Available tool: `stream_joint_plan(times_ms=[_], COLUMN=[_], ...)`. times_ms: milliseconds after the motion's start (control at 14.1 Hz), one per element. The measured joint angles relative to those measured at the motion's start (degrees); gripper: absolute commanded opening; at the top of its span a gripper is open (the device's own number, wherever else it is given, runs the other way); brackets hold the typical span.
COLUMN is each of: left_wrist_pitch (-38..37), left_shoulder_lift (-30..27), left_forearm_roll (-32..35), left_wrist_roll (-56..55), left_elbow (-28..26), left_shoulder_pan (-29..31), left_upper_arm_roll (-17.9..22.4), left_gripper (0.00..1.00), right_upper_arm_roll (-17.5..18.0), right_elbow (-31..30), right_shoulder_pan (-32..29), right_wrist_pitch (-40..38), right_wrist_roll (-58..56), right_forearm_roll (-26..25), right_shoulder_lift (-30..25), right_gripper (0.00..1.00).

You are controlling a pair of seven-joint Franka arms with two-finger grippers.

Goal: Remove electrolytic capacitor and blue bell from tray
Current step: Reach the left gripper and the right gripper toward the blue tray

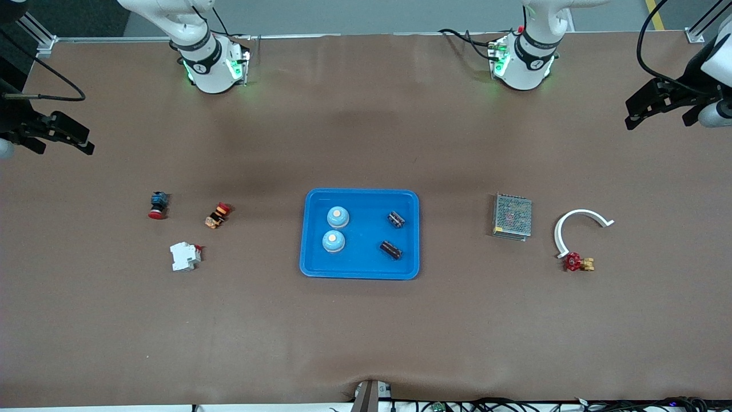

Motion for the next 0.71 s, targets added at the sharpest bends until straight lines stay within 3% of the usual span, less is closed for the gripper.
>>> stream_joint_plan(times_ms=[710], left_wrist_pitch=[-0.33], left_shoulder_lift=[1.24], left_forearm_roll=[-0.70], left_wrist_roll=[-0.01], left_elbow=[0.05], left_shoulder_pan=[-0.12], left_upper_arm_roll=[-0.35], left_gripper=[1.00], right_upper_arm_roll=[0.72], right_elbow=[0.56], right_shoulder_pan=[1.74], right_wrist_pitch=[-2.13], right_wrist_roll=[5.25], right_forearm_roll=[0.04], right_shoulder_lift=[-0.02], right_gripper=[1.00])
